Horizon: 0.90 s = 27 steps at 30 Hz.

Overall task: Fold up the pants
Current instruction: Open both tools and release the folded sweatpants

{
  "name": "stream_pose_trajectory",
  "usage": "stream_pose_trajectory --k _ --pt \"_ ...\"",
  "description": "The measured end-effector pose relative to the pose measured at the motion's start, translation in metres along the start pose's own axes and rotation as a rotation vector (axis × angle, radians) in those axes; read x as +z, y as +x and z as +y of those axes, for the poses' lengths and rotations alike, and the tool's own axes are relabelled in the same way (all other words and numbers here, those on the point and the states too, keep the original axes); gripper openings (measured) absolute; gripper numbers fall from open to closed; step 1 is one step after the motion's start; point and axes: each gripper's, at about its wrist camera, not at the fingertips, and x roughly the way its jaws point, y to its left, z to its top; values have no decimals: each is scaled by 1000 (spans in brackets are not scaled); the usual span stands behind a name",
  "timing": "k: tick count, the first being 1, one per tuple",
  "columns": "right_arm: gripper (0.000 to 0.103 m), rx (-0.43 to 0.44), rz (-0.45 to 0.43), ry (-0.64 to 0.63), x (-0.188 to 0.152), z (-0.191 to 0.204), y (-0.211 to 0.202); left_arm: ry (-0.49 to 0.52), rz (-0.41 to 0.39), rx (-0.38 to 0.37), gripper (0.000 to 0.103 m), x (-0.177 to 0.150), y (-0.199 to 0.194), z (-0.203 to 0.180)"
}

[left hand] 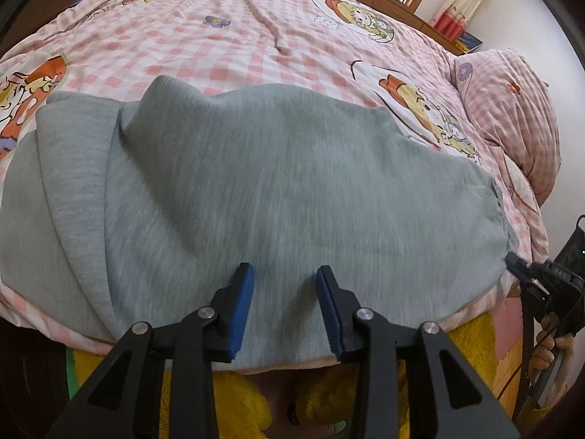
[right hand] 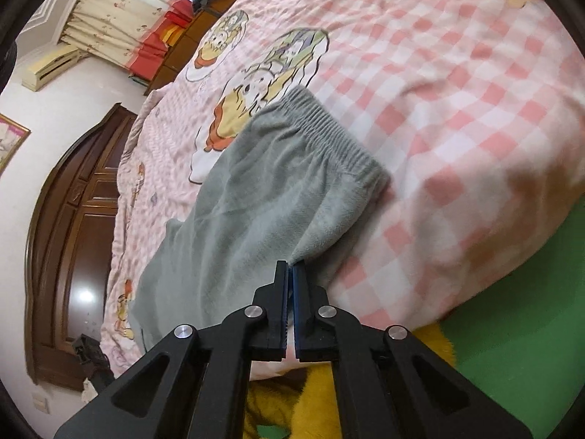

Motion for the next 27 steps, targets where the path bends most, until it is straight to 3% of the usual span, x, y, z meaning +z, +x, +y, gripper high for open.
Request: stream_pose_trajectory --k 8,14,16,19,27 --pt "4 -104 64 -49 -1 -10 14 0 3 1 37 -5 2 -1" --pt "21 -248 -55 -207 -1 39 -22 3 2 2 37 -7 -9 4" --pt "27 -260 -72 -271 -2 59 -26 2 -20 12 38 -7 -20 10" --pt "30 -217 -31 -355 -5 94 -15 -25 -61 34 42 -6 -38 28" --pt "30 -82 184 -468 -45 162 72 -181 -127 111 43 6 -58 94"
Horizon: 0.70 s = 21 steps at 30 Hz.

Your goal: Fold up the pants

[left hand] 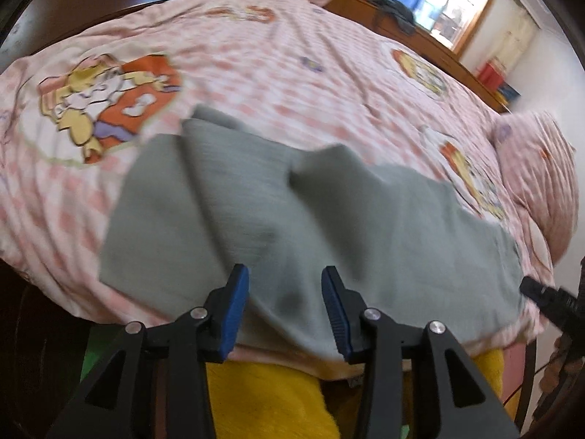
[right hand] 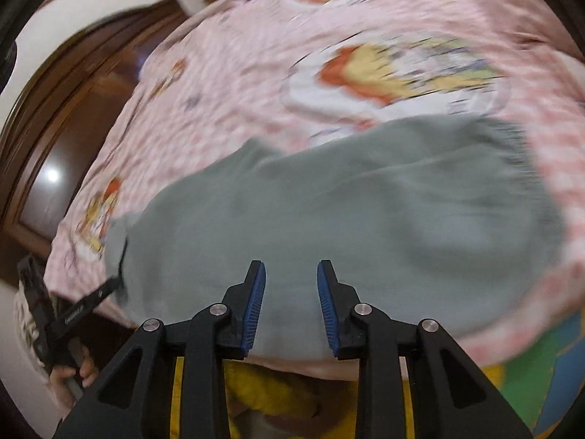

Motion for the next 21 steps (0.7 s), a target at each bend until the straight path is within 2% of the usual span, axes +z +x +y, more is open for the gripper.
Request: stream_pose_trajectory --k 3,7,9,11,16,21 --pt "30 38 55 -36 -2 24 31 -43 -20 14 44 10 2 13" --pt "30 42 126 -41 -8 33 62 -80 -30 4 48 20 5 18" --pt "30 25 130 -56 -10 34 69 -51 -42 26 59 24 8 11" --pt "30 28 130 -64 -10 34 70 -24 -46 64 64 26 13 2" --pt "30 74 132 -13 -8 25 71 -34 -7 102 66 21 39 -8" --pt "30 104 123 23 -8 20 72 -6 -18 154 75 18 50 -16"
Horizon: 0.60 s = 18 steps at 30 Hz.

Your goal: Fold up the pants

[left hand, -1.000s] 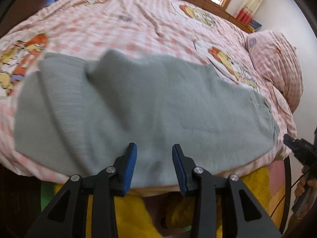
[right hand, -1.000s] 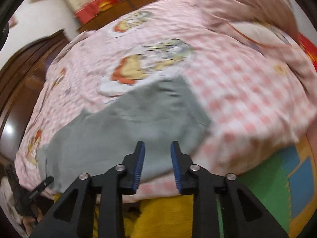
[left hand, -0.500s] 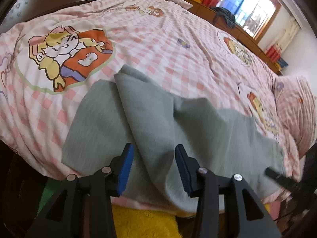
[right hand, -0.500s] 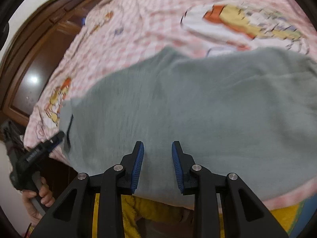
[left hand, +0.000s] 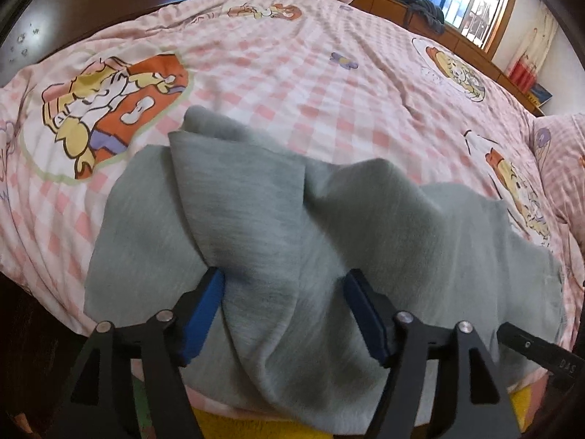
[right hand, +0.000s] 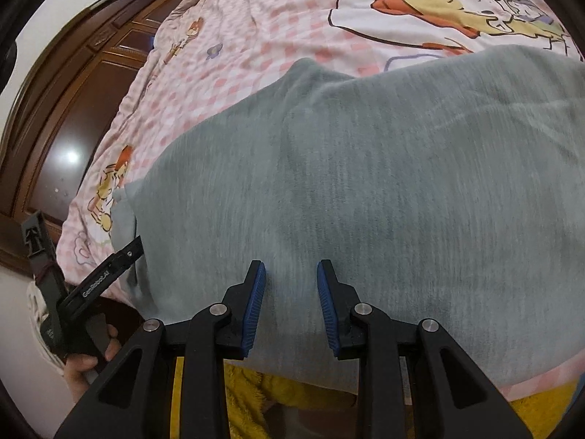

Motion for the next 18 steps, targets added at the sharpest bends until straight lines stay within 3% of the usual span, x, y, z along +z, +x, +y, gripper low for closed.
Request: stream_pose_trajectory --k 7,8,9,12,14,18 --pt "30 -40 -7 -47 -2 9 1 5 -34 34 74 12 4 -3" --pt "30 -37 -7 -44 -2 8 0 8 -46 38 62 13 2 -3" --pt "30 -35 -7 -42 -2 8 0 17 -70 57 36 13 -3 -3" --pt "30 -20 -7 -29 -2 6 0 31 -102 39 11 15 -13 2" --pt "30 -15 -7 -26 -1 5 0 1 -139 7 7 15 -26 12" --pt "30 -16 -8 -27 -2 6 1 -24 -200 37 6 11 -49 33"
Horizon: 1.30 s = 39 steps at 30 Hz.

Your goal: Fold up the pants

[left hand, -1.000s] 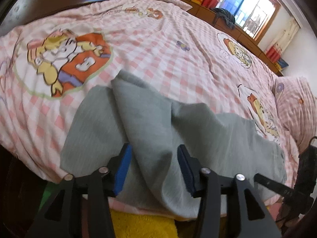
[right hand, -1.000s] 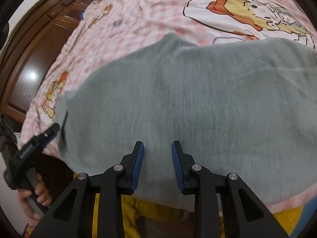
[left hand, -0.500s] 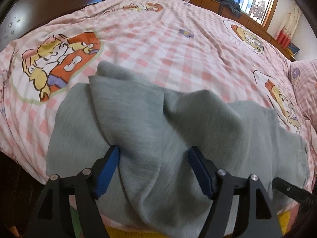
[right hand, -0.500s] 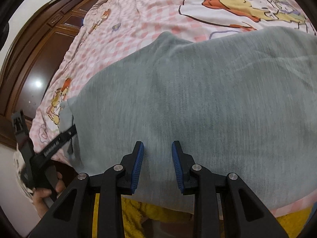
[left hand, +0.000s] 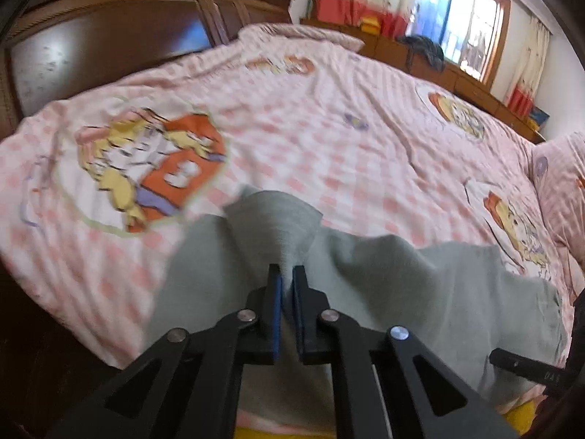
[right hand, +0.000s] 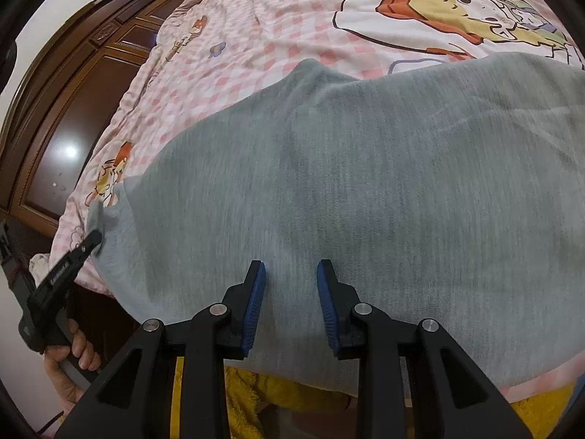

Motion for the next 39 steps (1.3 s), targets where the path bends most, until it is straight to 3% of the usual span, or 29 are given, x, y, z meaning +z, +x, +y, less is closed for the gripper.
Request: stream_pose_trajectory --k 11,16,19,24,34,36,38,39 --pt "30 -17 -3 -8 -1 2 0 -145 142 63 6 -33 15 78" --pt "30 -32 -4 -21 -1 4 1 -228 130 -46 7 -33 5 93" --pt "30 -38 -8 -27 -2 5 1 -240 124 -92 18 -30 4 94" --pt "30 -35 -12 -33 -3 5 1 -261 139 -134 24 -27 12 91" --pt "30 -30 -22 -39 -4 4 1 -318 143 -143 29 -12 31 91" --pt "30 -31 -23 -43 -5 5 0 -329 144 -145 26 -9 35 91" --pt "30 -30 -23 -46 -5 5 0 -345 135 -155 3 -7 33 94" --pt "30 -28 -23 -45 -5 5 0 -352 111 -161 2 -6 27 96"
